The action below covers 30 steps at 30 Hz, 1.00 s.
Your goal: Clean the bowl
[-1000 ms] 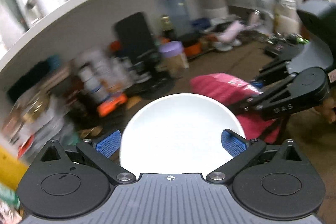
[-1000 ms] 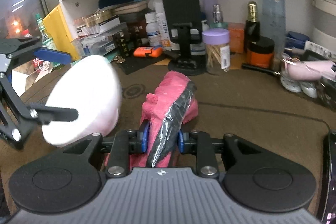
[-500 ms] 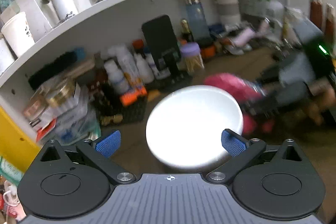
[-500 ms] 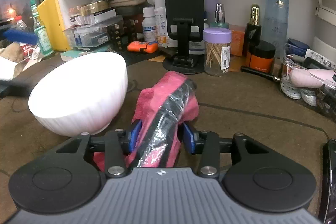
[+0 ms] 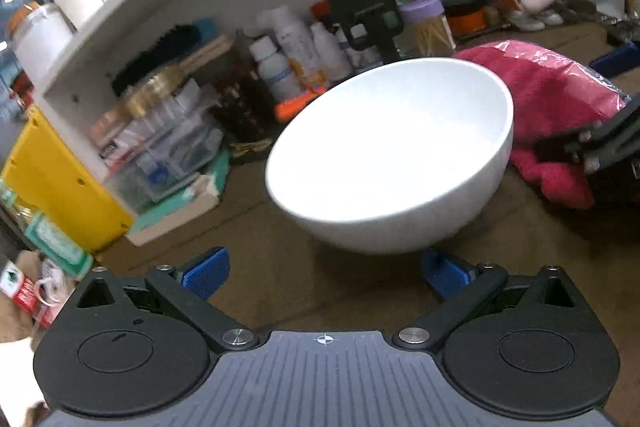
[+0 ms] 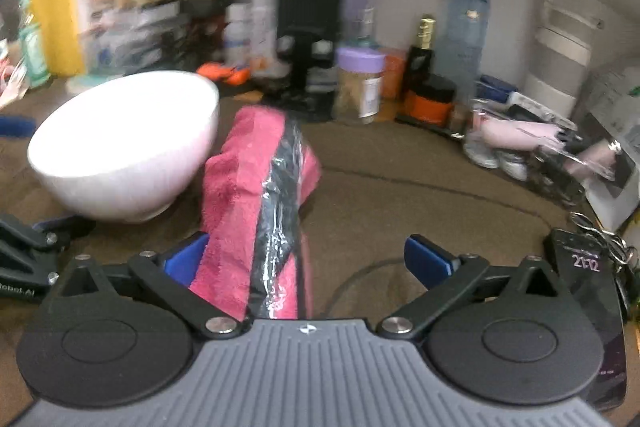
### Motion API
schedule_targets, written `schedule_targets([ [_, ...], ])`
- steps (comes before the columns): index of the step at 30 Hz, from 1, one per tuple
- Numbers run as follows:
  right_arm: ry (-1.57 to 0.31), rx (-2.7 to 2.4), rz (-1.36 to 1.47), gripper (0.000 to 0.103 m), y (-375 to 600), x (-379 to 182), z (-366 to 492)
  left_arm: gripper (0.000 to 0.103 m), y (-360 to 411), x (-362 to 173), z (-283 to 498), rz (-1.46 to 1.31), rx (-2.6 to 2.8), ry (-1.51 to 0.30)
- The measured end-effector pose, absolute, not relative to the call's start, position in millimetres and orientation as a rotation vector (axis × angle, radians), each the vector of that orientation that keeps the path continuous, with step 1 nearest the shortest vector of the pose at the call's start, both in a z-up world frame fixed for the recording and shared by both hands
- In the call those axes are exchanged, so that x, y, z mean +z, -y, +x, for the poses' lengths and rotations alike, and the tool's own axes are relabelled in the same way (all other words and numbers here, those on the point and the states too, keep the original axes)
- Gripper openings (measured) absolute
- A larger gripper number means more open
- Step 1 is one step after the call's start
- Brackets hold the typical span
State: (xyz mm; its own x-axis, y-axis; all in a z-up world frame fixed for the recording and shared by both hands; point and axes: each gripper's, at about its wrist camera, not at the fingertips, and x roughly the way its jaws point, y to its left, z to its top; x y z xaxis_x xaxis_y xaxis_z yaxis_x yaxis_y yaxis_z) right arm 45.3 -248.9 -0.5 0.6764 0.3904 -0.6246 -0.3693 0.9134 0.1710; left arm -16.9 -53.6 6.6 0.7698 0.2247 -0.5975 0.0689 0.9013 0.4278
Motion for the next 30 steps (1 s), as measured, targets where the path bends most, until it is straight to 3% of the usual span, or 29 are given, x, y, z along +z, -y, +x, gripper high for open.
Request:
schedule_targets([
  [5,-0.707,0.328,0.216,0.103,305.4,6.5,61.3,0.103,46.0,7.1,-17.9,0.396,0.086,-0.705],
  [13,-0.538,0.384,-0.035,0.103,282.4,41.6,10.2,0.103,53.5,4.4,-13.1,0.366,0.105,-0.696],
  [17,-0.535,0.405,-0.287,0.103,228.0,18.2,10.5,0.103,51.4,3.3,-13.1,0.339,0.105,-0.687],
  [22,-0.696,0.507,-0.096,0.099,229.6,1.7,54.5,0.103,47.5,3.1,-12.0,0.306,0.096,-0.688],
  [30,-0.634,0.373,-0.241,0.102,223.4,5.9,41.4,0.103,38.5,-2.3,-17.2,0.227,0.093,-0.653],
])
